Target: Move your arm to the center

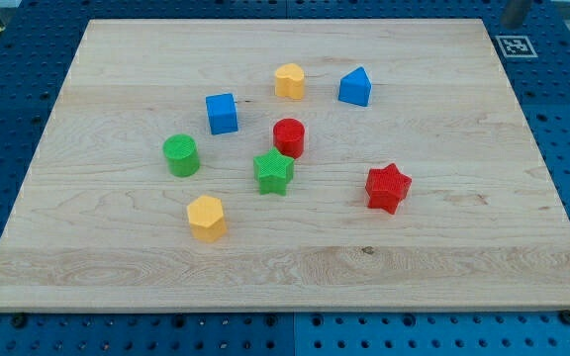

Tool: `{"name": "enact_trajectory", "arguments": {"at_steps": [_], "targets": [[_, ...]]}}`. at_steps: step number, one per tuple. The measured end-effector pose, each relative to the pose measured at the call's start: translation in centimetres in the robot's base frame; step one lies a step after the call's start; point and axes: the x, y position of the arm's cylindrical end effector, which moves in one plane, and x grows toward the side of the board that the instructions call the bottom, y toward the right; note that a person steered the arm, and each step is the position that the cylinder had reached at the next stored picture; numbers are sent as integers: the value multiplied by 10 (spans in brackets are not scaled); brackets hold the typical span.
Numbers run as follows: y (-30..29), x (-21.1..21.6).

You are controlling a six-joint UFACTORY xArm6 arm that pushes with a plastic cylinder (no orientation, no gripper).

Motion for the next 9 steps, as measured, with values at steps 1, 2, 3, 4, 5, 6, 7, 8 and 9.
{"name": "enact_trajectory", "arguments": {"at_steps": [1,2,3,4,5,6,7,8,9], "targets": [[0,-1],[0,-1],[0,-2],[-8,-2],[-38,-3],[-61,-4],[-61,-4],[-65,32],[-69,128]]}}
